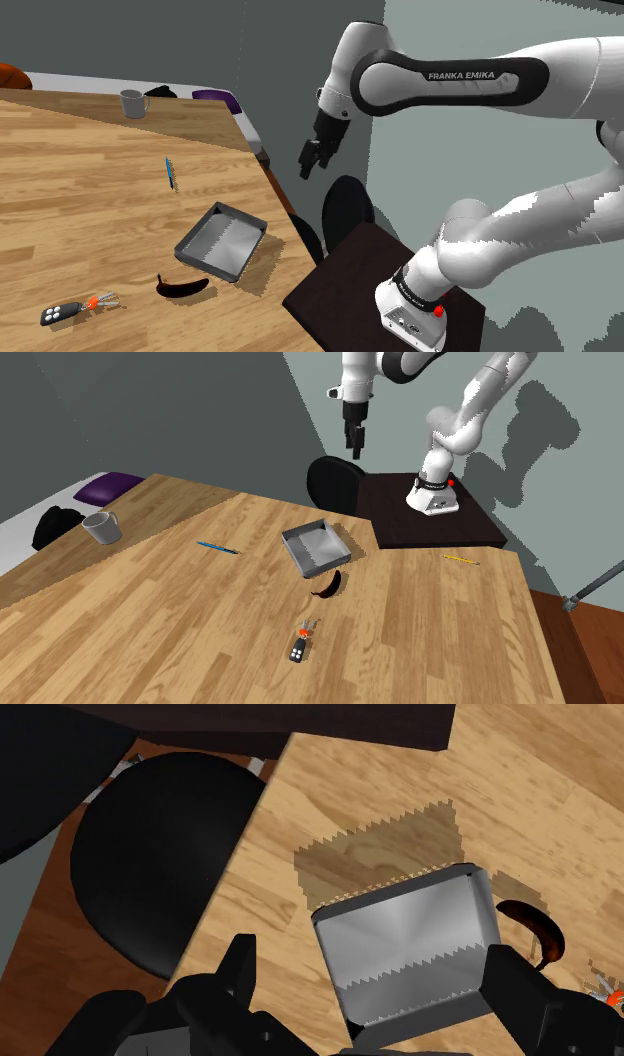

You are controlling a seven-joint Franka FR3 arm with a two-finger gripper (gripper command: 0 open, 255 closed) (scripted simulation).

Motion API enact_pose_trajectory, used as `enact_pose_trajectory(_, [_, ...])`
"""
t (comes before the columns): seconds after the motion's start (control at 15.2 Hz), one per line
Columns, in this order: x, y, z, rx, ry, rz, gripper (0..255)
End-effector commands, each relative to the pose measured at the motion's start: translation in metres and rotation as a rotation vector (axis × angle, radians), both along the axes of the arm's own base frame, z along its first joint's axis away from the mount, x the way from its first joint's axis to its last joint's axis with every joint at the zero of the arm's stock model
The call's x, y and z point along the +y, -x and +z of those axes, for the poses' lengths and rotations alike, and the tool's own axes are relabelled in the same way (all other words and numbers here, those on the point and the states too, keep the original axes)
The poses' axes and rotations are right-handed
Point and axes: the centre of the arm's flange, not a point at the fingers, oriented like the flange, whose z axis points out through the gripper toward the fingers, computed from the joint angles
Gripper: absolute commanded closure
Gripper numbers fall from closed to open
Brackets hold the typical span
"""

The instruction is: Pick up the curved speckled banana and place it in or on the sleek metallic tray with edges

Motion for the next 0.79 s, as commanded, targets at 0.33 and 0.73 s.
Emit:
enact_pose_trajectory(0.33, [0.069, -0.037, -0.058, 0.012, 0.001, 0.046, 0])
enact_pose_trajectory(0.73, [0.128, -0.063, -0.106, 0.022, 0.002, 0.086, 0])
